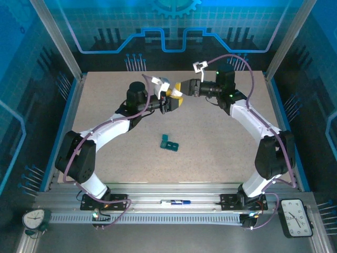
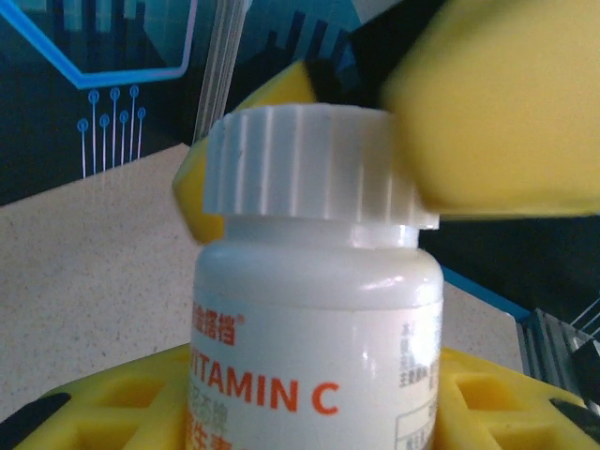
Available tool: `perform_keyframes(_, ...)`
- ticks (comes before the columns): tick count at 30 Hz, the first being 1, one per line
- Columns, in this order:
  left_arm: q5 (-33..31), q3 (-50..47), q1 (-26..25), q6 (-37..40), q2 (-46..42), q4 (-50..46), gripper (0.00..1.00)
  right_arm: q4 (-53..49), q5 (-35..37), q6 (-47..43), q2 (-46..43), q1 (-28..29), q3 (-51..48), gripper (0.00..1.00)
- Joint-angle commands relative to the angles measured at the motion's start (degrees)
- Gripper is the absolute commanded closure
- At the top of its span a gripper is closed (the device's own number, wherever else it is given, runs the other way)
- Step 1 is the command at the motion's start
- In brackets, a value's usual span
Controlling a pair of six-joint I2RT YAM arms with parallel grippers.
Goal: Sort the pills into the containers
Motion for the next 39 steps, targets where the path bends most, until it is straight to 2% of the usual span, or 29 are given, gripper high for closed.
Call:
perform_keyframes(1, 0.50, 3.07, 0.37, 1.13, 0.62, 3.09, 1.00, -1.50, 0.48, 0.26, -1.21, -1.49, 3.28, 0.27)
perform_keyframes(9, -4.98, 5.04, -1.18, 9.02, 3.27, 3.90, 1.00, -18.26, 9.25, -0.08, -3.05, -2.45, 12.53, 0.22)
perform_keyframes(13, -7.78, 5.10, -2.09, 10.15, 4.59, 5.48, 1.00, -30.76, 19.36, 1.34, -2.53, -2.43, 17.69, 0.22)
perform_keyframes(16, -10.03, 4.39, -3.07, 11.79, 4.33, 5.54, 1.00, -36.13, 24.43, 2.44, -2.05, -2.34, 19.25, 0.22)
perform_keyframes(19, -10.61, 4.23, -3.62, 12.40, 4.11, 4.88, 1.00, -37.69, 26.05, 2.34, -1.76, -1.58, 19.52, 0.22)
perform_keyframes(39, -10.63, 5.24, -4.43, 12.84, 5.38, 3.25, 1.00, -36.66, 24.41, 1.66, 1.60, 2.55, 20.01, 0.29)
